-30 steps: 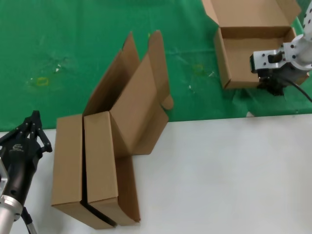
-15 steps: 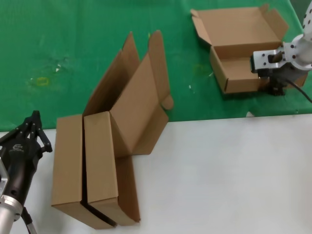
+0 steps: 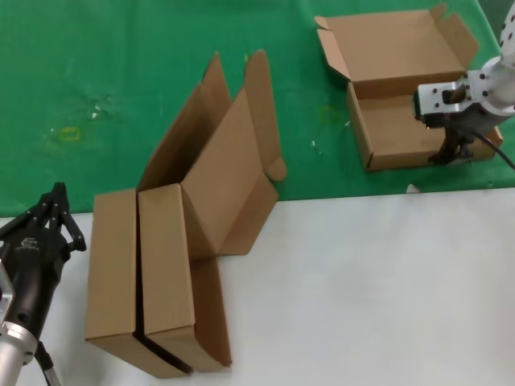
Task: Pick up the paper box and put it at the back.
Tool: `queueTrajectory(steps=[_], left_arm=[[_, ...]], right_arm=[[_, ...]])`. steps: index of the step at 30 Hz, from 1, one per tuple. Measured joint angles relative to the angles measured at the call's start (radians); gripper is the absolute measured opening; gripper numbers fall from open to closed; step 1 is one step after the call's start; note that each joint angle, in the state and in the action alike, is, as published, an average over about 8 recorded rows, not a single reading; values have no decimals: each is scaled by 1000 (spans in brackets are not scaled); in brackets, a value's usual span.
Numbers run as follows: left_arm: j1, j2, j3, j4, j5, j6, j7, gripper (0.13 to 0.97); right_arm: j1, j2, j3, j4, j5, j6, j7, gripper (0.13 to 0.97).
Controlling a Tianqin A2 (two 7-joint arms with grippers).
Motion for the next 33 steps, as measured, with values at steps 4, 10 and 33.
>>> queueTrajectory(steps=[4,10,33], left_arm=[[0,0,0,0,0,0,0,149],[0,0,0,0,0,0,0,169],[0,0,0,0,0,0,0,466]], right_arm=[[0,0,0,0,0,0,0,434],[0,0,0,0,0,0,0,574],[0,0,0,0,0,0,0,922]])
